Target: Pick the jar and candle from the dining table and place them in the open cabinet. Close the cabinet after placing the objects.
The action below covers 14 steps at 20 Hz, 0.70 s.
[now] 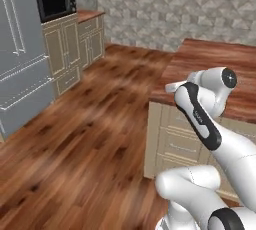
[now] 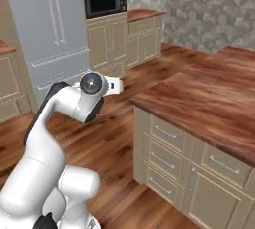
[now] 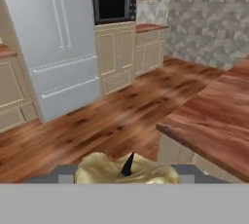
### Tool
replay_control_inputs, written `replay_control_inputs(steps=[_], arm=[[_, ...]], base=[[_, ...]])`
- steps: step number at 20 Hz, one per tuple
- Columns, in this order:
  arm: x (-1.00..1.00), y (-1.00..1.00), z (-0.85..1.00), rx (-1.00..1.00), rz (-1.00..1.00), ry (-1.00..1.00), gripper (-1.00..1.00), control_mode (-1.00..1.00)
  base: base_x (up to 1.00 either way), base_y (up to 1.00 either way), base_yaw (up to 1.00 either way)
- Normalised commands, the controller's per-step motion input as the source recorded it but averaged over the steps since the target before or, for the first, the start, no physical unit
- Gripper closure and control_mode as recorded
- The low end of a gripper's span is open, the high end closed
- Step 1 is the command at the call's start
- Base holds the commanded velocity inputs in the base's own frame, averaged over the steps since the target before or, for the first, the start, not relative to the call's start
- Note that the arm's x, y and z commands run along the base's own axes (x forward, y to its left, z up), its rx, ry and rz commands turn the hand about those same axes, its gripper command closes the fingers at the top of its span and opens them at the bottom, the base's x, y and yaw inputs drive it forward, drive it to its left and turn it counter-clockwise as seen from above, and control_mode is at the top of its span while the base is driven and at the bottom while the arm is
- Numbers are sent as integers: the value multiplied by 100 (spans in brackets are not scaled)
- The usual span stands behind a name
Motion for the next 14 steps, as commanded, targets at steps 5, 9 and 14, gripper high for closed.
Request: replay_control_inputs(steps=[5,9,14], arm=[[0,0,0,0,0,0,100,100],[0,0,0,0,0,0,100,100],[0,0,0,0,0,0,100,100]], base=[[23,44,64],[23,38,69],[43,41,65]])
